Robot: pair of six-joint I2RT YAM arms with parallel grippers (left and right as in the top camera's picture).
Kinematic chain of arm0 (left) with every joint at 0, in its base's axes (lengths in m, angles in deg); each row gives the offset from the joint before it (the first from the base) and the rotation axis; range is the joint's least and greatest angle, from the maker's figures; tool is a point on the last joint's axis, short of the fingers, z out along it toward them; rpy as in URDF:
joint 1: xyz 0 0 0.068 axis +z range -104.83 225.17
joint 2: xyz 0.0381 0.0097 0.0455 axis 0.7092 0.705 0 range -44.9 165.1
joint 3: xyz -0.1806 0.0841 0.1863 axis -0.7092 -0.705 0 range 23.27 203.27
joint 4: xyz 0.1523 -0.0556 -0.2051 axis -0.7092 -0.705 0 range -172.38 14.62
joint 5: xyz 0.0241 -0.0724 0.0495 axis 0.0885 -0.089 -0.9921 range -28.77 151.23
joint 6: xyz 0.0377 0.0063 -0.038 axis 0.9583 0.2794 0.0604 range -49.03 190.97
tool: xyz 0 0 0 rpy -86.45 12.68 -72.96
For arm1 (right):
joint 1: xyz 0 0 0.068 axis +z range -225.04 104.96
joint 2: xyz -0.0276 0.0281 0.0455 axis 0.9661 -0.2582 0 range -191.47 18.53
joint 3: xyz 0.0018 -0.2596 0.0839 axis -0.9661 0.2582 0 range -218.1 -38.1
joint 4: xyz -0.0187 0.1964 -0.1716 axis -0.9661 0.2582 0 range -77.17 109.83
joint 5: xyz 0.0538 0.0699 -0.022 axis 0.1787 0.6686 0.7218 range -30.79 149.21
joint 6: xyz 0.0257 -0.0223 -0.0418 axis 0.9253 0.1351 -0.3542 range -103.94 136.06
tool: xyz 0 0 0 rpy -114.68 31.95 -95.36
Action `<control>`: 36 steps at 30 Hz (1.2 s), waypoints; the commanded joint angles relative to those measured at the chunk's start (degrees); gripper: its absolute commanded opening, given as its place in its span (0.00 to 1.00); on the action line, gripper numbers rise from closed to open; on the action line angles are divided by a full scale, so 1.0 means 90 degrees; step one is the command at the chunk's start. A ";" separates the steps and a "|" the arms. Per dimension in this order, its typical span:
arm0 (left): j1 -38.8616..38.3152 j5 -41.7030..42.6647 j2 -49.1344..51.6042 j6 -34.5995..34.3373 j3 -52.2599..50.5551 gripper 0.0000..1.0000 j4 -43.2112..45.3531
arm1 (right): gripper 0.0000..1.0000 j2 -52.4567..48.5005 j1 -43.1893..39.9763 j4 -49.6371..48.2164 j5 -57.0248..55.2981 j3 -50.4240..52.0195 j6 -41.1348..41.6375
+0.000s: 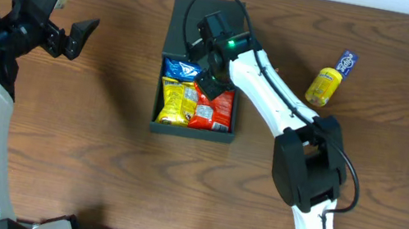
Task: Pack container
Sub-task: 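Push the Oreo pack down along the box wall with the right gripper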
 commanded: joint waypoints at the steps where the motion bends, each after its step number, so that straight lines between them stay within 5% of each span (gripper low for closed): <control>1: 0.0010 -0.0017 0.0070 0.0034 0.0039 0.95 -0.0005 | 0.02 0.0340 0.0029 -0.0119 -0.0022 -0.0073 0.0104; 36: 0.0010 -0.0027 0.0070 -0.0015 0.0039 0.95 -0.0007 | 0.01 -0.0423 -0.0017 -0.0843 0.0051 -0.0070 0.0437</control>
